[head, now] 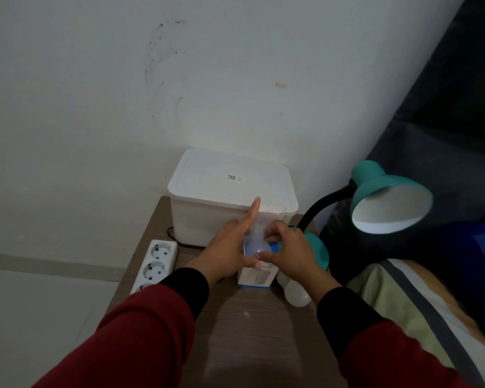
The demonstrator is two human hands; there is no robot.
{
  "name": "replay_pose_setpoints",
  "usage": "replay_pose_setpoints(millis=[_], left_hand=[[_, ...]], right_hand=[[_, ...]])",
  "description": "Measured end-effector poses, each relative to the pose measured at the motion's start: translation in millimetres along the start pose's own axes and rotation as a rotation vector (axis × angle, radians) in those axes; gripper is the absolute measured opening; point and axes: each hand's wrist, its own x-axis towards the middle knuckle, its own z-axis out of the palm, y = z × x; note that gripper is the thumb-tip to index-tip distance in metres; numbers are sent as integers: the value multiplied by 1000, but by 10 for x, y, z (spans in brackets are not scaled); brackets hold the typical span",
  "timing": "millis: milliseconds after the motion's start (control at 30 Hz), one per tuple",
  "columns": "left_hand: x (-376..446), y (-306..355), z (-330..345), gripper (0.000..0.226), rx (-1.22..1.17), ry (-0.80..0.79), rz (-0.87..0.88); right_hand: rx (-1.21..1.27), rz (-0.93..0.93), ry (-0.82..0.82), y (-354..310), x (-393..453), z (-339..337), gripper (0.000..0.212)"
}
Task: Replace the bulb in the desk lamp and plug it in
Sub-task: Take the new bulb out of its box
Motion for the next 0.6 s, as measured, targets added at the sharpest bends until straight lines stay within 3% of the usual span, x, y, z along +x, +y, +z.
replay_pose_setpoints(millis=[367,600], left_hand=[[-53,60,2,126,-9,33,-27],[-79,100,27,124,9,62,-53]], right_hand=[[311,-17,106,-56,-279,-229,66],[182,-103,108,39,-488,-251,68]])
